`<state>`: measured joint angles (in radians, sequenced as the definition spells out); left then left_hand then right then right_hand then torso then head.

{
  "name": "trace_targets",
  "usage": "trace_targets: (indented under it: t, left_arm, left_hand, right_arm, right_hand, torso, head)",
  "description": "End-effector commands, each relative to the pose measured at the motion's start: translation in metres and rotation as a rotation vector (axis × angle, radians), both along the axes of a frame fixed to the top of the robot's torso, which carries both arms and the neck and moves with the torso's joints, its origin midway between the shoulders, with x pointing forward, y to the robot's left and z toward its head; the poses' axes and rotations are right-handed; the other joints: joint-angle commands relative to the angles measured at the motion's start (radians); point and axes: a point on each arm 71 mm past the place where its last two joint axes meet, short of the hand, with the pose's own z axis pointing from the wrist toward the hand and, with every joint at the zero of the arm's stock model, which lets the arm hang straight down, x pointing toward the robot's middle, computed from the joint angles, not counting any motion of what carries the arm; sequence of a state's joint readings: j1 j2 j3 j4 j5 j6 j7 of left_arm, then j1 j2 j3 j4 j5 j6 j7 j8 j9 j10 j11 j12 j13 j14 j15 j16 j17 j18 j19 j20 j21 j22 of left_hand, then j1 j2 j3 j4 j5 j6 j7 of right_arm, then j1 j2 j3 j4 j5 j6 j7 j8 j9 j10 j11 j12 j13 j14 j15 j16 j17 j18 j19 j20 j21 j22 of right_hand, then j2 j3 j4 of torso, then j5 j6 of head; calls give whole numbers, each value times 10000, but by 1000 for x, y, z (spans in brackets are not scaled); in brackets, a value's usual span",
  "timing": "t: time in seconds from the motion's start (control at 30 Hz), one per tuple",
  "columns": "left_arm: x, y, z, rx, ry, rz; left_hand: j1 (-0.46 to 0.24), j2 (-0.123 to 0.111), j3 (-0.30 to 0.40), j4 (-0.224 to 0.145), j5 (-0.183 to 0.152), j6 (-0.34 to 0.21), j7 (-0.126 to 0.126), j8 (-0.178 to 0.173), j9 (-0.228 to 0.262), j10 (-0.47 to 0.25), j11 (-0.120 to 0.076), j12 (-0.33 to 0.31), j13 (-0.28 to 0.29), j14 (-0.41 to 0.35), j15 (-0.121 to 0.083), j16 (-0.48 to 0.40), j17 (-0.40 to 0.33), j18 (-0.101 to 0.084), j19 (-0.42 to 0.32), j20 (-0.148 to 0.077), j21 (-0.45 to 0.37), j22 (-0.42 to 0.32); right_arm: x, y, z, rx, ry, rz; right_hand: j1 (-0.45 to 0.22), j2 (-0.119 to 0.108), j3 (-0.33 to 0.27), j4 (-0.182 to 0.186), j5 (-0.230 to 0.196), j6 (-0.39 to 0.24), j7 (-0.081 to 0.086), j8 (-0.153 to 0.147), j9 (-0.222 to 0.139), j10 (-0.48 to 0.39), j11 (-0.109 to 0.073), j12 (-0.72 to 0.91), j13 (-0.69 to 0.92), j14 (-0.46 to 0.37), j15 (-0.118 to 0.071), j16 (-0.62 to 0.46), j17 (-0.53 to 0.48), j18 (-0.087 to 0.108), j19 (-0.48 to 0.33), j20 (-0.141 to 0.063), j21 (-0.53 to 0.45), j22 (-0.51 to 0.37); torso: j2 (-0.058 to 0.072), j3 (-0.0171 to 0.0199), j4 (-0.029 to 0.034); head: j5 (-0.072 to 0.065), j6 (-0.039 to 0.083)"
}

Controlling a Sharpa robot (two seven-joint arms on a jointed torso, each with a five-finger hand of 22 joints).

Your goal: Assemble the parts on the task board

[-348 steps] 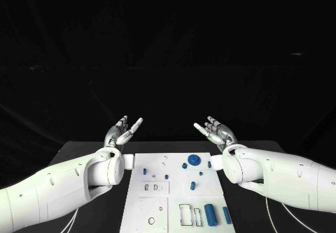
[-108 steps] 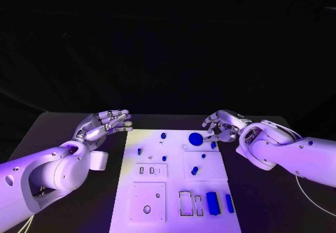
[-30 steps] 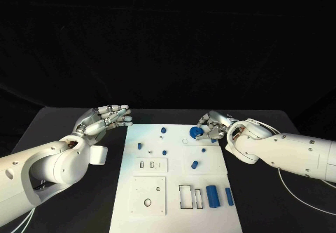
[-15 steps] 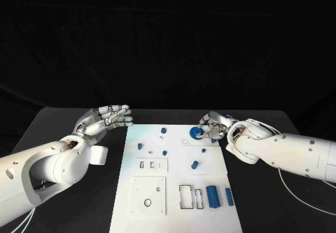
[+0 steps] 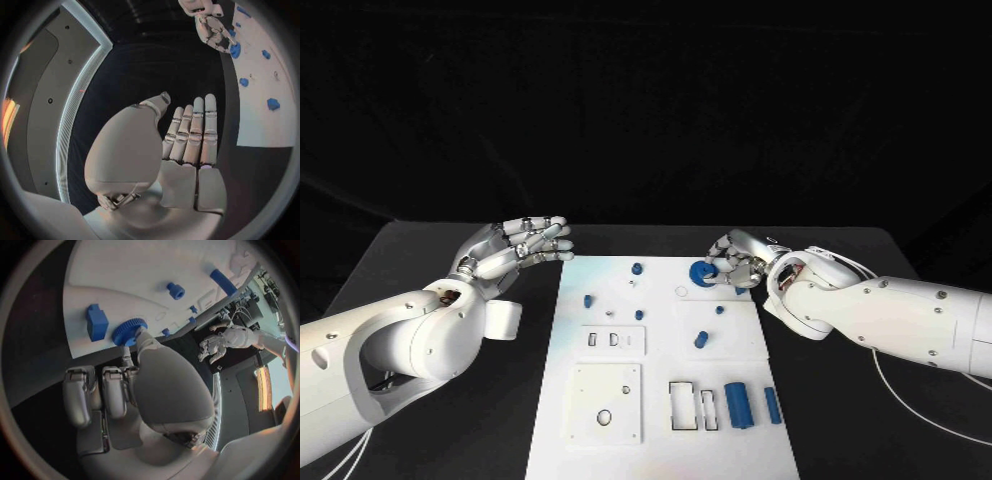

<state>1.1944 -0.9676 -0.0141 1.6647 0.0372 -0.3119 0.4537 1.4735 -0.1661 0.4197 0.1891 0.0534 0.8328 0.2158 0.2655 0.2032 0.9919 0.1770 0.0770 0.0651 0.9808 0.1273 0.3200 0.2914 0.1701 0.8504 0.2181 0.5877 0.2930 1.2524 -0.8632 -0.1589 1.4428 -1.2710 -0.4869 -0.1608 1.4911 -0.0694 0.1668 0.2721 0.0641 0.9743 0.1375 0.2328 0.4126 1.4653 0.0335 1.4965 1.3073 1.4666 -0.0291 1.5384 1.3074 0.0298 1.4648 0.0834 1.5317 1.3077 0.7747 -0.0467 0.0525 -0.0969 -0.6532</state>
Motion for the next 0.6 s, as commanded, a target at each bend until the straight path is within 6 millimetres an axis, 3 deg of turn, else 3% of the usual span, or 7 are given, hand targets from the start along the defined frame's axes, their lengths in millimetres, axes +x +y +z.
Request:
trace_targets:
  t: [0.03,0.13,0.2,0.3,0.4,0.6]
  left_arm:
    - [-1,-2,1,-90,-57,-214]
    - [0,-2,1,-86,-51,-212]
    - [0,-2,1,-87,-49,-218]
    - [0,-2,1,-91,-46,-230]
    - [0,-3,1,-96,-41,-248]
    - [0,-5,0,-110,-34,-290]
  left_hand:
    - [-100,-21,-66,8,-27,-47,122,-36,0,-28,32,-36,14,-82,19,-65,9,77,-75,10,40,-3]
    - [-100,-21,-66,8,-27,-47,122,-36,0,-28,32,-36,14,-82,19,-65,9,77,-75,10,40,-3]
    - [-100,-21,-66,8,-27,-47,122,-36,0,-28,32,-36,14,-82,19,-65,9,77,-75,10,40,-3]
    - [-100,-21,-66,8,-27,-47,122,-36,0,-28,32,-36,14,-82,19,-65,9,77,-75,10,40,-3]
    - [-94,-17,-69,-1,-27,-47,117,-37,4,-26,30,-43,15,-85,19,-76,24,82,-84,16,47,-3]
    - [-94,-17,-69,-1,-27,-47,117,-37,4,-26,30,-43,15,-85,19,-76,24,82,-84,16,47,-3]
  right_arm:
    - [-5,6,8,219,-859,-39]
    - [-10,14,16,339,-1386,121]
    - [-13,20,21,314,-1616,269]
    - [-19,34,29,152,-1969,626]
    - [-25,55,36,-107,-2317,1115]
    - [-28,86,39,-441,-2611,1702]
  right_hand:
    - [12,30,59,46,15,470,-305,178,30,471,-45,47,1807,831,-72,57,1615,-191,785,-83,92,2321]
    - [7,-8,78,38,16,468,-310,175,25,472,-47,48,1809,835,-71,62,1636,-208,829,-84,140,2370]
    - [5,-38,94,30,17,473,-311,177,23,472,-50,47,1809,835,-71,62,1636,-213,843,-86,155,2386]
    - [-17,-67,108,36,15,481,-310,179,20,463,-48,34,1796,833,-73,59,1623,-208,830,-87,141,2372]
    - [-76,-105,136,64,15,492,-307,180,14,460,-44,28,1792,834,-73,59,1628,-210,834,-88,145,2378]
    - [-96,-113,154,75,17,499,-309,181,11,465,-44,32,1799,832,-74,57,1621,-219,857,-89,170,2403]
  torso:
    - [10,9,-25]
    - [7,23,-41]
    - [-7,13,-43]
    - [-21,-14,-29]
    - [3,1,-3]
    - [-11,-9,44]
  head:
    - [50,9]
    - [76,26]
    - [64,30]
    - [54,28]
    - [47,25]
    - [57,-1]
